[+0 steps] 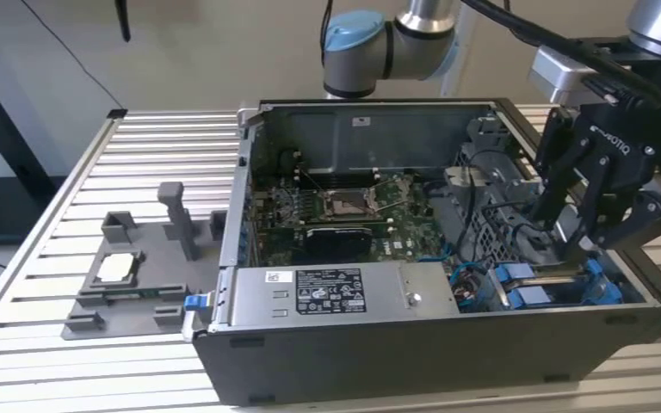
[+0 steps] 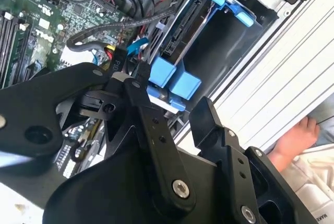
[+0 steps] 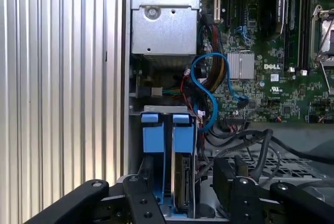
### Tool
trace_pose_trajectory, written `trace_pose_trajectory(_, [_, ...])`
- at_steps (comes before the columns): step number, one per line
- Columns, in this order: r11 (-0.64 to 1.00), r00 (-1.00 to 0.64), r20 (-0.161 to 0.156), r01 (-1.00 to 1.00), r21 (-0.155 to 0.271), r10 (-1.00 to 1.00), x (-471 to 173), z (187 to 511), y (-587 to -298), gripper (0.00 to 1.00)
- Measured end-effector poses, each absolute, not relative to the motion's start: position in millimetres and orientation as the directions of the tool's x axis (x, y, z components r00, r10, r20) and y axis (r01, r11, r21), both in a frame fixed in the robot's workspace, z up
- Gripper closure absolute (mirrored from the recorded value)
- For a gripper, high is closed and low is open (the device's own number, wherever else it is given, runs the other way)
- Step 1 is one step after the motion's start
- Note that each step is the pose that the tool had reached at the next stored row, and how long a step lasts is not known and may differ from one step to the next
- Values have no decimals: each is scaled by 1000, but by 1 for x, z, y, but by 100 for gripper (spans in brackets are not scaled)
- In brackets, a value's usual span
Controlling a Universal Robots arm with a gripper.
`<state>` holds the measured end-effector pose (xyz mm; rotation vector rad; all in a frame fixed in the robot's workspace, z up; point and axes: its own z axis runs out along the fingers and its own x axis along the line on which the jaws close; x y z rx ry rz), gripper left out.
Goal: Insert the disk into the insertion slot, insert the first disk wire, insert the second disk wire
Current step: 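Insert the disk into the insertion slot, then insert the first disk wire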
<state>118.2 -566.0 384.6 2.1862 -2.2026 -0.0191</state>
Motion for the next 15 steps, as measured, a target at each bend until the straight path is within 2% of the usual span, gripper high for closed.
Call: trace_pose_trajectory(15, [8, -7, 12, -999, 32, -1000, 118, 395, -559, 42])
